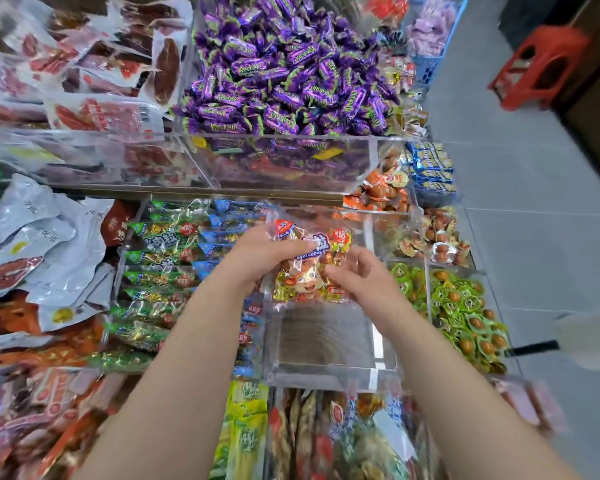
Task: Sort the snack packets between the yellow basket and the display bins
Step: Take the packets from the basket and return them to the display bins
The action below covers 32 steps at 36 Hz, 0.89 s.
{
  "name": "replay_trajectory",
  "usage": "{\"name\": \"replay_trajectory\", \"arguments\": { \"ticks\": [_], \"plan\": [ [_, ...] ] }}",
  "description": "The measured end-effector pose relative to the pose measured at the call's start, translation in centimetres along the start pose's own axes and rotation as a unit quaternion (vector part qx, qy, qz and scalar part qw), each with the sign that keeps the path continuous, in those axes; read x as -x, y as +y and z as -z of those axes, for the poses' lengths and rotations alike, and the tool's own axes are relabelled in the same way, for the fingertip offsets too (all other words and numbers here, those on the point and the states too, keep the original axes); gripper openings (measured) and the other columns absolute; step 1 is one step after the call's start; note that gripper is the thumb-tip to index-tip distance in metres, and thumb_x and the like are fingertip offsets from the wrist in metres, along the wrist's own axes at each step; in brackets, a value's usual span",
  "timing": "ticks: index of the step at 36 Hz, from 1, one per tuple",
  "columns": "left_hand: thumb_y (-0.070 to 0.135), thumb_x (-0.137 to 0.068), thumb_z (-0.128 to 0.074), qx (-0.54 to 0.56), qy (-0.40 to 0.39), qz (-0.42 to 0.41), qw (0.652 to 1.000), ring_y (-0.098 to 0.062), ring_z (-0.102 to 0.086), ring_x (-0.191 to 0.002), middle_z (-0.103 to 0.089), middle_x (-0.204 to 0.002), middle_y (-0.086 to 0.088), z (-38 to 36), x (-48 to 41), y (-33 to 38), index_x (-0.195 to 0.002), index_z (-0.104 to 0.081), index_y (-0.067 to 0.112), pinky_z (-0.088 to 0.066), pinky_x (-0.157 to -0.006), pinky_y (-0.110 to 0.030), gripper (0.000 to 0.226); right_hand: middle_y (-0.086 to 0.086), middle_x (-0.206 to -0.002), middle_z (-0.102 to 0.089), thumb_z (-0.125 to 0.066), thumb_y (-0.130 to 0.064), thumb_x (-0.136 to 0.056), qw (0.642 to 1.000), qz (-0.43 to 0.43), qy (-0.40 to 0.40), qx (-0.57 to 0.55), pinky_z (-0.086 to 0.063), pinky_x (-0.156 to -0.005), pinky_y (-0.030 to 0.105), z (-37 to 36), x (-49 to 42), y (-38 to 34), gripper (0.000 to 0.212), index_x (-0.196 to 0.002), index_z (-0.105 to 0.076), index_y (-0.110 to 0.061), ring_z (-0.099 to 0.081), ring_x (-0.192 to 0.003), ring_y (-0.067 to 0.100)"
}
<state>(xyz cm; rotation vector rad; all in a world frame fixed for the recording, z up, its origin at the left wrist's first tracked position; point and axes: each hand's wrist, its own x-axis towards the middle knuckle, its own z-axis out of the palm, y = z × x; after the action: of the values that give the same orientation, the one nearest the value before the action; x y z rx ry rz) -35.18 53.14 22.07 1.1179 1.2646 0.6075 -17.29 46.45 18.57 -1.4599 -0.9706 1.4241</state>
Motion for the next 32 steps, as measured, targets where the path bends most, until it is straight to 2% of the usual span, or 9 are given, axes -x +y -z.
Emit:
{"name": "replay_trajectory", "arguments": {
  "ticks": [3,8,11,13,17,23,27,30,32],
  "plan": [
    [0.028,-0.077,-0.078,-0.013,0.009,-0.025,1.000,0.000,-0.066,-0.055,-0.070,-0.061,0.012,-1.4,0.3,0.2,-0.068,-0.063,0.026,-0.047,-0.046,-0.015,0.018,-0.013,-0.077,-0.069,-0.081,-0.033,-0.065,1.000,-0.003,0.000,-0.024,-0.044,-0.055,0.020,1.1,0.8,0.2,0.024,-0.080,-0.063,-0.032,-0.064,-0.067,0.003],
    [0.041,-0.082,-0.071,0.014,0.075,-0.013,0.997,-0.019,-0.069,-0.080,-0.072,-0.086,0.001,-1.3,0.7,0.2,-0.090,-0.068,0.020,-0.056,-0.074,-0.035,0.023,0.008,-0.092,-0.062,-0.074,-0.009,-0.076,0.992,-0.040,0.045,-0.111,-0.049,-0.081,0.039,3.1,1.0,1.6,0.022,-0.088,-0.056,-0.016,-0.061,-0.087,0.022],
    [0.032,-0.081,-0.076,0.071,0.114,-0.014,0.991,-0.020,-0.073,-0.074,-0.073,-0.092,-0.008,0.2,0.8,-0.2,-0.090,-0.067,0.018,-0.059,-0.060,-0.033,0.019,0.009,-0.087,-0.062,-0.068,-0.005,-0.079,0.978,-0.049,0.092,-0.181,-0.056,-0.066,0.025,4.7,0.8,2.3,0.020,-0.085,-0.050,-0.013,-0.065,-0.078,0.018],
    [0.039,-0.074,-0.079,0.099,0.141,0.001,0.985,-0.031,-0.070,-0.091,-0.070,-0.107,-0.015,1.1,1.0,-0.3,-0.105,-0.063,0.013,-0.058,-0.076,-0.048,0.044,0.003,-0.077,-0.066,-0.066,-0.003,-0.081,0.971,-0.045,0.128,-0.197,-0.054,-0.057,0.021,5.4,0.4,3.2,0.020,-0.085,-0.050,-0.013,-0.068,-0.069,0.013],
    [0.039,-0.073,-0.078,0.125,0.170,0.027,0.977,-0.036,-0.070,-0.090,-0.072,-0.105,-0.014,2.5,1.0,-0.8,-0.103,-0.064,0.017,-0.053,-0.080,-0.062,0.040,0.002,-0.082,-0.056,-0.076,-0.008,-0.075,0.985,-0.071,0.148,-0.046,-0.052,-0.073,0.030,4.3,-1.7,5.5,0.028,-0.089,-0.053,-0.014,-0.060,-0.076,0.018],
    [0.036,-0.076,-0.078,0.109,0.186,0.056,0.975,-0.031,-0.073,-0.079,-0.075,-0.089,-0.009,3.2,0.4,-2.1,-0.085,-0.067,0.020,-0.058,-0.071,-0.055,0.022,-0.006,-0.067,-0.047,-0.076,-0.002,-0.074,0.982,-0.059,0.169,0.051,-0.037,-0.048,0.007,0.7,-5.3,8.2,0.037,-0.071,-0.044,-0.021,-0.044,-0.059,0.007],
    [0.032,-0.081,-0.075,0.125,0.169,0.060,0.976,-0.032,-0.072,-0.082,-0.075,-0.090,-0.010,3.4,0.4,-3.2,-0.090,-0.067,0.019,-0.057,-0.074,-0.056,0.018,0.018,-0.089,-0.058,-0.070,0.007,-0.076,0.980,-0.099,0.168,0.031,-0.054,-0.077,0.033,-0.5,-7.3,9.3,0.029,-0.100,-0.054,0.002,-0.057,-0.081,0.027],
    [0.031,-0.082,-0.074,0.142,0.170,0.072,0.973,-0.030,-0.073,-0.076,-0.076,-0.087,-0.009,3.5,0.4,-3.9,-0.095,-0.067,0.017,-0.059,-0.063,-0.048,0.020,0.026,-0.108,-0.062,-0.068,0.008,-0.078,0.981,-0.080,0.172,0.034,-0.054,-0.059,0.017,-1.2,-8.9,9.8,0.036,-0.110,-0.053,0.008,-0.061,-0.077,0.023],
    [0.031,-0.082,-0.074,0.154,0.172,0.071,0.970,-0.030,-0.073,-0.075,-0.076,-0.085,-0.008,3.7,0.3,-4.1,-0.095,-0.066,0.016,-0.059,-0.061,-0.045,0.021,0.020,-0.108,-0.065,-0.072,-0.001,-0.077,0.978,-0.084,0.175,0.070,-0.054,-0.070,0.026,-1.6,-10.0,10.2,0.036,-0.108,-0.055,0.001,-0.064,-0.086,0.027]
  ]
}}
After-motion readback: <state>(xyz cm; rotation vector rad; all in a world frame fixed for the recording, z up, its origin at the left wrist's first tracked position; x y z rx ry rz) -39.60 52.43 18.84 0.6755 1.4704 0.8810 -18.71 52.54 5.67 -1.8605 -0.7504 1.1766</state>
